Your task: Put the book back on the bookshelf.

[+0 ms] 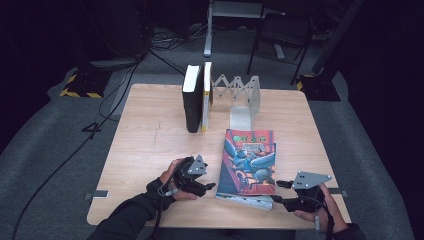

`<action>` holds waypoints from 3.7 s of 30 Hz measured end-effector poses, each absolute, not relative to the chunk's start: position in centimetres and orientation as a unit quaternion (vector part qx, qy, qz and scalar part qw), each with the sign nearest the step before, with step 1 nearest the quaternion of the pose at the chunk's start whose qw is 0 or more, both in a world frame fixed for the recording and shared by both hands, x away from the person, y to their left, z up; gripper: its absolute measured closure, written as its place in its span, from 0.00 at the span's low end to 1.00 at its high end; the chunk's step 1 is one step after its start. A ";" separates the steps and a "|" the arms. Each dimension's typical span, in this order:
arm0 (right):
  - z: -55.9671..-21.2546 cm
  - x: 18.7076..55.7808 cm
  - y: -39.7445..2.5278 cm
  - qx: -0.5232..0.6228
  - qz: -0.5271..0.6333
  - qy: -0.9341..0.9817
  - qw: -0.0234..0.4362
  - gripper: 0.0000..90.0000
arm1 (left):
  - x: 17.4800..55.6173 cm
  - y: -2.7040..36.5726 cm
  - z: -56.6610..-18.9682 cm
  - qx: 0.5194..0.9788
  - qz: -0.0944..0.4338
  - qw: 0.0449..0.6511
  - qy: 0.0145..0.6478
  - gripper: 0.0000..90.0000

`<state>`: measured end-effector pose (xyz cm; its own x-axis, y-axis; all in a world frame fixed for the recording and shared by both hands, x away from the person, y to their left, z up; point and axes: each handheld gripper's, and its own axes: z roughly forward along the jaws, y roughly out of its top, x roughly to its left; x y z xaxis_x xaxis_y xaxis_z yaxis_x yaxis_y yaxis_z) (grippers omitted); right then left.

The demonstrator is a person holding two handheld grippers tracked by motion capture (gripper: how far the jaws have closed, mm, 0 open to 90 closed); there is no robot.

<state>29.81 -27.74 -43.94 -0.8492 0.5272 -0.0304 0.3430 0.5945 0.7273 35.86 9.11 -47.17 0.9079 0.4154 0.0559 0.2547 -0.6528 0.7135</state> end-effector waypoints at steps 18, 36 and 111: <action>-44.6 36.1 -26.5 0.319 0.344 0.877 0.101 0.37 | 41.1 7.4 -48.6 0.896 0.123 0.370 0.215 0.33; -45.0 39.8 -26.7 0.339 0.331 0.879 0.047 0.26 | 43.5 6.6 -48.5 0.887 0.130 0.377 0.234 0.37; -39.7 38.1 -24.6 0.191 0.522 0.823 0.116 0.83 | 46.6 8.4 -41.0 0.833 0.058 0.520 0.179 1.00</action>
